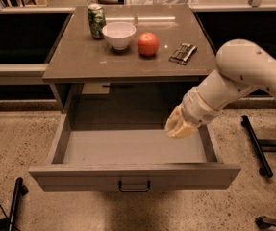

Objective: Open top drawer

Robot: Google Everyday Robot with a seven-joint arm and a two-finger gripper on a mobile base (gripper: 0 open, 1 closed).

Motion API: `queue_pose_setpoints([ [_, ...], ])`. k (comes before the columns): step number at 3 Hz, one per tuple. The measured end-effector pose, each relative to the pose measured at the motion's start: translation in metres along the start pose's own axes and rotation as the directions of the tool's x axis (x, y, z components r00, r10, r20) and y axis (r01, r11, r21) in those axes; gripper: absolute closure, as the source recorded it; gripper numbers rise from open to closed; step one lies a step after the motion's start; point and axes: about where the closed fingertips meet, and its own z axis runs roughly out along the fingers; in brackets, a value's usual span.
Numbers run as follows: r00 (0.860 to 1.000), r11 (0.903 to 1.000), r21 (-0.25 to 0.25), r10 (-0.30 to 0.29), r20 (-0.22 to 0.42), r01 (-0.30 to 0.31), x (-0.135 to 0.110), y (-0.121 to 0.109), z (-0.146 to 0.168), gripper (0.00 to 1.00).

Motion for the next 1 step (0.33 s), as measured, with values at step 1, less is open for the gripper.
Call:
queue_pose_setpoints([
  [1,0.997,0.9956,0.094,-0.001,0.083,-0.007,-0.0044,-0.0117,-0.0177,0.59],
])
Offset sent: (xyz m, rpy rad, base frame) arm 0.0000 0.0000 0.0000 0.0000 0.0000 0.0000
